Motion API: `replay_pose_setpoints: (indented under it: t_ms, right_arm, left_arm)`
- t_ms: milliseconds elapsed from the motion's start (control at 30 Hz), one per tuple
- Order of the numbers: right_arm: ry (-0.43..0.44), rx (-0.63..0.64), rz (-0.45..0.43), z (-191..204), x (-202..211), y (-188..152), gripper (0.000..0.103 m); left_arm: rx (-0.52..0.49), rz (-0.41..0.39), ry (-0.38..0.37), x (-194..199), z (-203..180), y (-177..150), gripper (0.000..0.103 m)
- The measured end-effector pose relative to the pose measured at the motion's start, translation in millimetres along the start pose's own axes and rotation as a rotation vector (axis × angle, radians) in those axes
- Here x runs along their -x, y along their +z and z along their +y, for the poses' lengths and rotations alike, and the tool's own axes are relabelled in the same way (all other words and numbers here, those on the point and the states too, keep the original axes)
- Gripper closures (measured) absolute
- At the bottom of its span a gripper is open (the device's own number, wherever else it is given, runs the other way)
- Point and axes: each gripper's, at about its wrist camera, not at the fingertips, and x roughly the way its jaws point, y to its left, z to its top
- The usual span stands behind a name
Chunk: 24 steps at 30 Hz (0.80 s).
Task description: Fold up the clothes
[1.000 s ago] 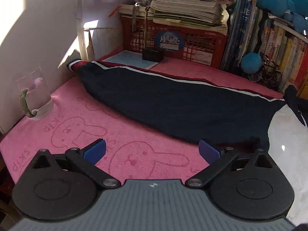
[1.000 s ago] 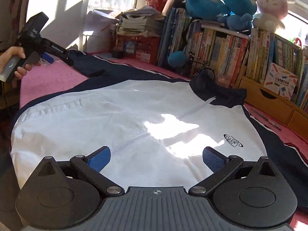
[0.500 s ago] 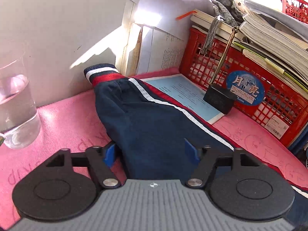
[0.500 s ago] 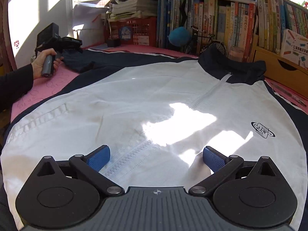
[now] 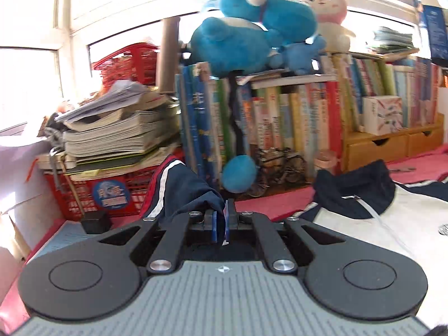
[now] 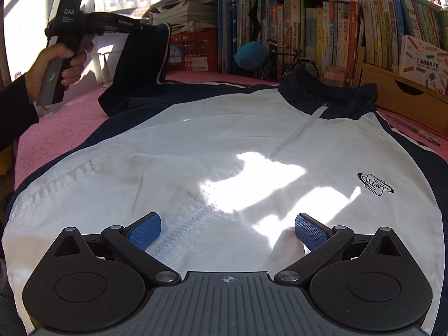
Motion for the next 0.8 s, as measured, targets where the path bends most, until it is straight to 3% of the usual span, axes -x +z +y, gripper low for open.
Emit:
replay_pose_setpoints:
  t_ms: [133,200,300,433,533,667,767,800]
  right_arm:
    - [0.011,-0.214,-0.059,-35.9,14.2,-3.2,0.000]
    - [-0.011,-0.300,-0.085,-56.6,23.8,-1.7,0.000]
    - [-0.076,-0.322,-0.127,-68.6,33.7,9.7,0.000]
    - [-0.090,-0.212,-0.147,-48.0,15.3,50.8,0.000]
    - [-0.061,-0.069,-0.137,-8.3,-16.1,84.9,0.001]
    - [0.011,0.133,-0.098,55.0,-72.1,116.4,0.011]
    - [0.051,0.226,-0.044,89.0,-111.9,125.8,0.015]
    - [0.043,0.242,-0.019,96.9,-126.1,126.0,0.025]
  left_arm:
    - [-0.181,0.101,-0.170,5.7,-89.4,-28.7,0.082]
    - [-0.177,0.203,-0.246,2.9,-115.2,-48.4,0.082]
    - [-0.144,0.265,-0.257,2.9,-123.6,-65.7,0.074]
    - [-0.109,0.263,-0.254,16.5,-115.4,-76.6,0.065]
    - [-0.044,0.260,-0.284,39.0,-105.6,-84.1,0.047]
    - [-0.052,0.227,-0.254,71.3,-93.4,-99.1,0.031]
    - [-0.051,0.226,-0.209,77.3,-83.0,-104.8,0.029]
    - [-0.043,0.228,-0.196,77.3,-78.8,-105.7,0.029]
